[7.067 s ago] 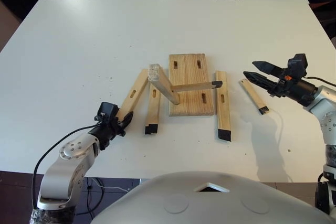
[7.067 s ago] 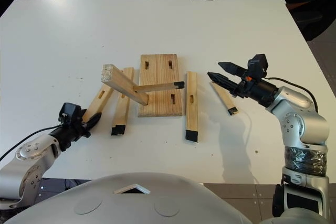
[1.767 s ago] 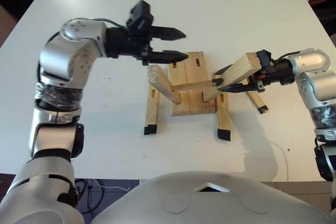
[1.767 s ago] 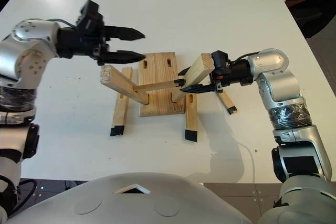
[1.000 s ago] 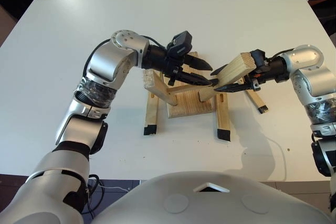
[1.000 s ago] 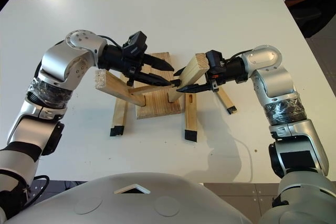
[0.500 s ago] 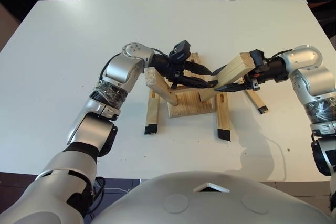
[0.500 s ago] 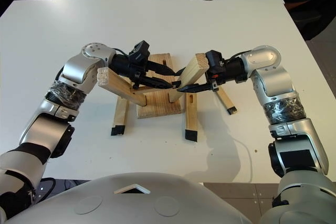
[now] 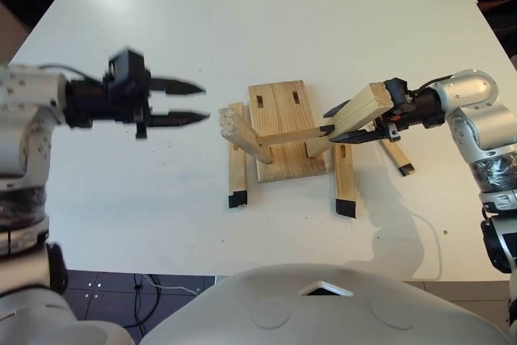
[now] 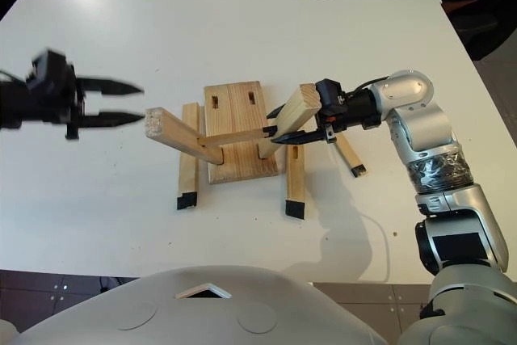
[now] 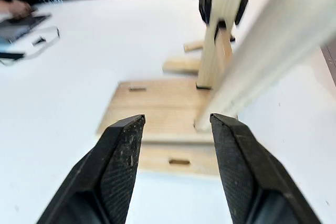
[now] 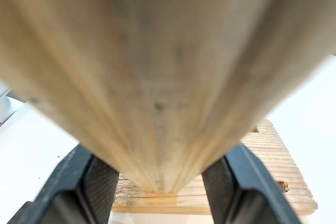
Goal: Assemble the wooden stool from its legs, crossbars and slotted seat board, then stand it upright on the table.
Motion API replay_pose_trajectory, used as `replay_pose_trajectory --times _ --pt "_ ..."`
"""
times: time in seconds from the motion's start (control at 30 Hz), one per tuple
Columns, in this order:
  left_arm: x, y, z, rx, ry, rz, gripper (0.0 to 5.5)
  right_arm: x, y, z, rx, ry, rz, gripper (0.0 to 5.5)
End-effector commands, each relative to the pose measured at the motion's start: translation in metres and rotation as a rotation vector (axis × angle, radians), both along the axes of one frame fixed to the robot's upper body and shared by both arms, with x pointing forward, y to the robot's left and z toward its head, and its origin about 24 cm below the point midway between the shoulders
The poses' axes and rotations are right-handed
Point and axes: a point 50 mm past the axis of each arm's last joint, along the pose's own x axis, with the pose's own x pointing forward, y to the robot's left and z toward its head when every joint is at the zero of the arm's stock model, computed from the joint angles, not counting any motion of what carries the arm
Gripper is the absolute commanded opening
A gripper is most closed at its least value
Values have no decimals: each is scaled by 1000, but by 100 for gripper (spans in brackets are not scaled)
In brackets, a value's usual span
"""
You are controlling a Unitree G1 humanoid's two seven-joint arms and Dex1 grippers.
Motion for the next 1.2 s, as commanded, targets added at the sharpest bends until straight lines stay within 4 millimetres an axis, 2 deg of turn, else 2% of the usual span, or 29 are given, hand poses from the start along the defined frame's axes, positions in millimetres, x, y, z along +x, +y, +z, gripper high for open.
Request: replay_pose_trajectory --times 0.03,0.13,0.27,0.43,0.57,0.8,0.97,1.2 --pt "-25 -25 -26 36 -1 -64 231 -11 -13 -29 -211 113 -11 203" --pt "-21 -49 -31 -32 -36 -52 231 -7 -6 -27 -227 108 32 203" --pt "-22 -64 -35 -52 -37 -67 231 -9 4 -28 -245 116 101 203" --pt "-30 -90 -41 -51 -21 -199 231 -14 22 -35 -251 127 181 203" --pt "-26 -109 -42 -47 -29 -276 231 -18 38 -41 -245 153 235 203" --pt "-12 -134 -27 -107 -66 -338 231 -30 57 -42 -183 231 296 203" --pt "-10 -152 -24 -132 -68 -391 231 -44 76 -51 -183 251 365 203" --pt "-12 -159 -22 -147 -72 -402 231 -53 79 -56 -176 268 370 203"
